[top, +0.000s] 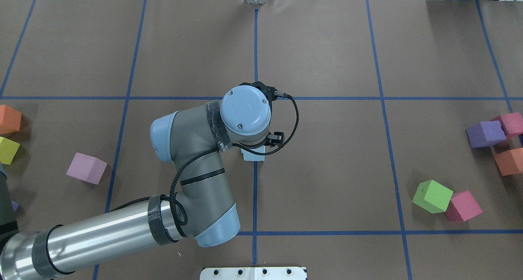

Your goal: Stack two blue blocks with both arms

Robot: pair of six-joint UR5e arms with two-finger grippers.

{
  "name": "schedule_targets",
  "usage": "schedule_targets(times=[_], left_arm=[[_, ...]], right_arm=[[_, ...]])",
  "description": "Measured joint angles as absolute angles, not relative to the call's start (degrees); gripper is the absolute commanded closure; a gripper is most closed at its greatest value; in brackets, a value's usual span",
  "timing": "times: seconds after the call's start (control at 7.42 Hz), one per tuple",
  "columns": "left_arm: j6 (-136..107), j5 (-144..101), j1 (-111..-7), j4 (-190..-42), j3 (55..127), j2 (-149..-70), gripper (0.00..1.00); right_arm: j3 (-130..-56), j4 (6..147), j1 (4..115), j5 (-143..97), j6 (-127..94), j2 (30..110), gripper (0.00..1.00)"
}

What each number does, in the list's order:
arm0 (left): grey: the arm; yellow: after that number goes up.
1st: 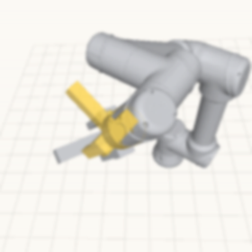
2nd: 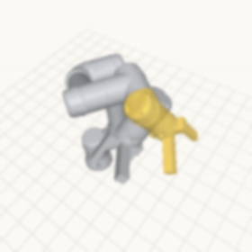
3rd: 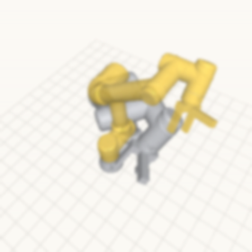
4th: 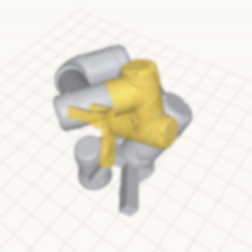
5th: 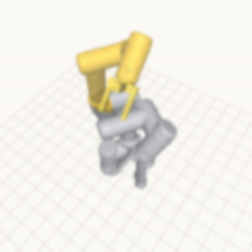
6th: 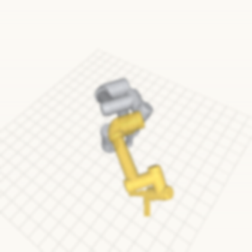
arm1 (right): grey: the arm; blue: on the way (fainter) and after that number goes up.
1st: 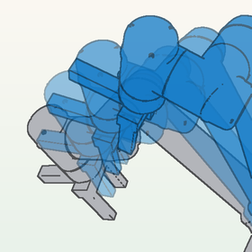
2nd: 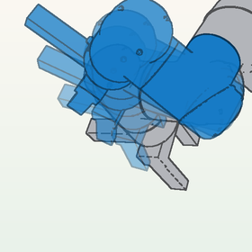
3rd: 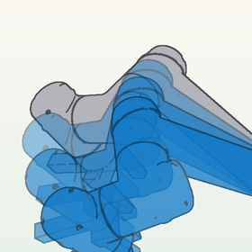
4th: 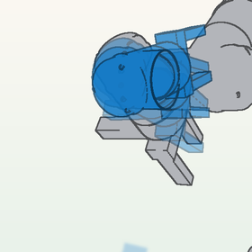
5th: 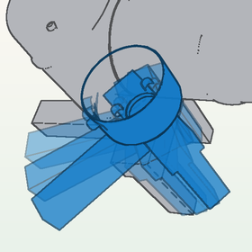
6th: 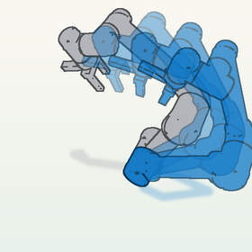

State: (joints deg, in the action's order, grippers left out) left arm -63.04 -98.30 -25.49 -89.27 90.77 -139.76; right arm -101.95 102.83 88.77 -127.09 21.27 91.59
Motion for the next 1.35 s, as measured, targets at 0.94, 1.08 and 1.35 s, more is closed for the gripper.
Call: schedule_targets(times=[0.94,1.08,1.35], left_arm=[[-37.28,-119.52,-51.57,-81.19,106.67,-121.42,0.02],[-28.90,-123.34,-57.44,-81.26,106.87,-116.42,0.02],[-9.49,-128.15,-68.84,-81.60,106.29,-105.44,0.02]], right_arm=[[-101.78,102.91,88.95,-127.13,21.23,92.02,0.00],[-101.76,102.92,89.67,-127.23,20.86,92.63,0.00],[-101.77,102.86,92.83,-129.02,18.25,94.72,0.00]])
